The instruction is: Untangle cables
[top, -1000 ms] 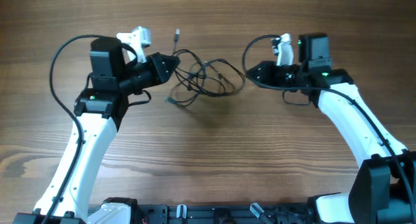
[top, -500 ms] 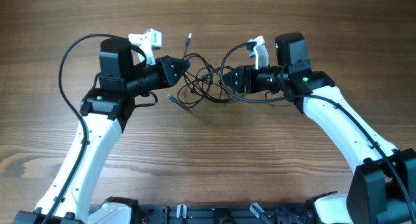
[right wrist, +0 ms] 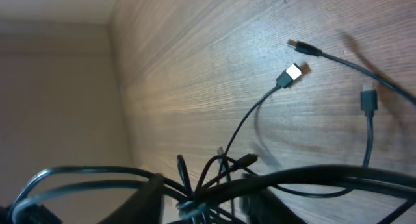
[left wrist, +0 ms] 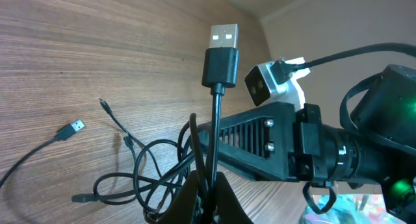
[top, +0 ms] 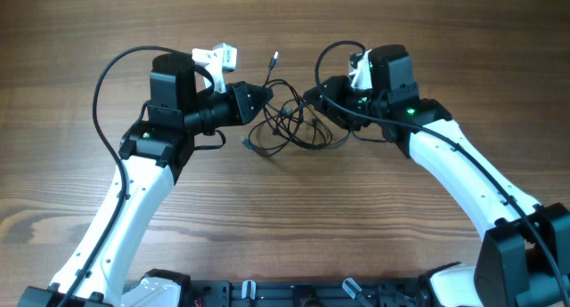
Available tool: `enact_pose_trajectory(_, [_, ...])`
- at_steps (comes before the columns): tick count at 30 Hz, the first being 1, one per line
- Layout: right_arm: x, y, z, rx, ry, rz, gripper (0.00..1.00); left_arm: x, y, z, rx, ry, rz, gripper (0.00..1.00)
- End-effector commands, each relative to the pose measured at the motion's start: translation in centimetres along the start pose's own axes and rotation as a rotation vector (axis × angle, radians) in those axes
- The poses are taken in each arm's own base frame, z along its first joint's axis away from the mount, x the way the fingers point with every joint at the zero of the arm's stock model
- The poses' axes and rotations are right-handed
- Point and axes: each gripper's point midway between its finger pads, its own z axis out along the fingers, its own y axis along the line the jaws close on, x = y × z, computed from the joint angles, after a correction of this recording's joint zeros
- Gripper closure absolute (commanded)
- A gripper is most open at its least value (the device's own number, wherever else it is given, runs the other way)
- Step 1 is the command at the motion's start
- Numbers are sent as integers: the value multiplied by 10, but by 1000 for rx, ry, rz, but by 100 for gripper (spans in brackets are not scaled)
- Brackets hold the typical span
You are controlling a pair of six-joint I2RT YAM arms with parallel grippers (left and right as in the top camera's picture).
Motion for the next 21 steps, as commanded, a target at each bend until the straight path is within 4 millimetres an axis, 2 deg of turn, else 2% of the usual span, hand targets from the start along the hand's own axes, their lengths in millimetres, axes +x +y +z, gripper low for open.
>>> enact_pose_trajectory(1, [1, -1, 1, 25, -37, 84, 76, -3, -14, -5, 40, -7, 23, 96])
enact_pose_trajectory(2, [2, -2, 1, 31, -38, 82, 84, -3, -14, -5, 40, -7, 23, 96])
enact_pose_trajectory(5, [5, -2, 3, 38, -34, 78, 96, -3, -14, -5, 40, -8, 24, 96])
enact_pose_trajectory(9, [4, -9, 2, 70, -42, 89, 96, -3, -9, -5, 12, -14, 27, 96])
enact_pose_trajectory(13, [3, -14, 2, 92, -55, 86, 96, -4, 27, -8, -178, -50, -21, 96])
enact_pose_trajectory(21, [-10, -19, -5, 90, -82, 121, 96, 8, 95, -25, -535, -49, -41, 96])
